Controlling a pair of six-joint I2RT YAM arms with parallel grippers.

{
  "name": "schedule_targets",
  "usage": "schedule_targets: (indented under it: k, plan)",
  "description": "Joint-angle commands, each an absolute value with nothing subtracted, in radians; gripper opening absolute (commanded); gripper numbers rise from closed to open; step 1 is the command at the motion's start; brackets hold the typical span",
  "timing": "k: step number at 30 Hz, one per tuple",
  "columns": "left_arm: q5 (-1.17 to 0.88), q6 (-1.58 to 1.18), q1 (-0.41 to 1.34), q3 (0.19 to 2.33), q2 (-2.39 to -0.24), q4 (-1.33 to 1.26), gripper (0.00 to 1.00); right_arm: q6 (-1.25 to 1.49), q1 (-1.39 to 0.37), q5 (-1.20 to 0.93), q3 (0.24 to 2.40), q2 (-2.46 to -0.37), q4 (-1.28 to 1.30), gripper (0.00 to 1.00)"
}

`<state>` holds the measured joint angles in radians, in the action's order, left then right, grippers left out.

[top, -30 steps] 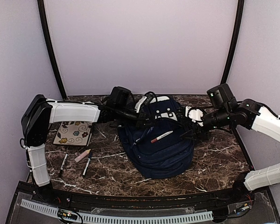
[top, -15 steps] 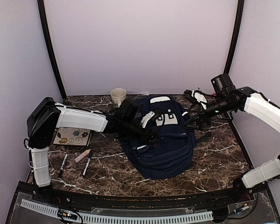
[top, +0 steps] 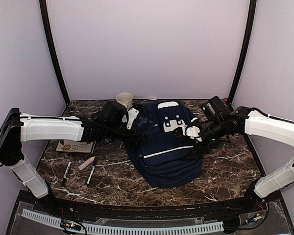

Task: Pack the student bag
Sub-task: Pick up the pen at the center of the board.

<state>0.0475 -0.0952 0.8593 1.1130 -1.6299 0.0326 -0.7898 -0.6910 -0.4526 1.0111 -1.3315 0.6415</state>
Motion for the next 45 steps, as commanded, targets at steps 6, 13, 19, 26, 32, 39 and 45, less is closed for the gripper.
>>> schedule_targets:
  k: [6,13,19,26,32,39,45]
  plan:
    - [0.230,-0.302,0.834,0.942,-1.486,0.252,0.86,-0.829,-0.869,-0.208,0.921,-1.384,0.451,0.74]
    - [0.246,-0.350,0.795,0.936,-1.504,0.401,0.77,-0.720,-0.894,-0.004,0.943,-1.477,0.334,0.51]
    - [0.241,-0.390,0.729,0.929,-1.584,0.412,0.60,-0.675,-0.893,0.000,0.959,-1.481,0.320,0.17]
    - [0.283,-0.388,0.677,0.971,-1.686,0.392,0.63,-0.666,-0.894,-0.029,0.950,-1.474,0.324,0.09]
    - [0.391,-0.414,0.666,1.011,-1.746,0.443,0.69,-0.664,-0.894,-0.043,0.947,-1.473,0.327,0.08]
    - [0.438,-0.430,0.649,1.005,-1.762,0.447,0.74,-0.666,-0.894,-0.050,0.945,-1.490,0.332,0.08]
    - [0.463,-0.443,0.628,0.991,-1.767,0.448,0.75,-0.666,-0.893,-0.056,0.946,-1.499,0.337,0.08]
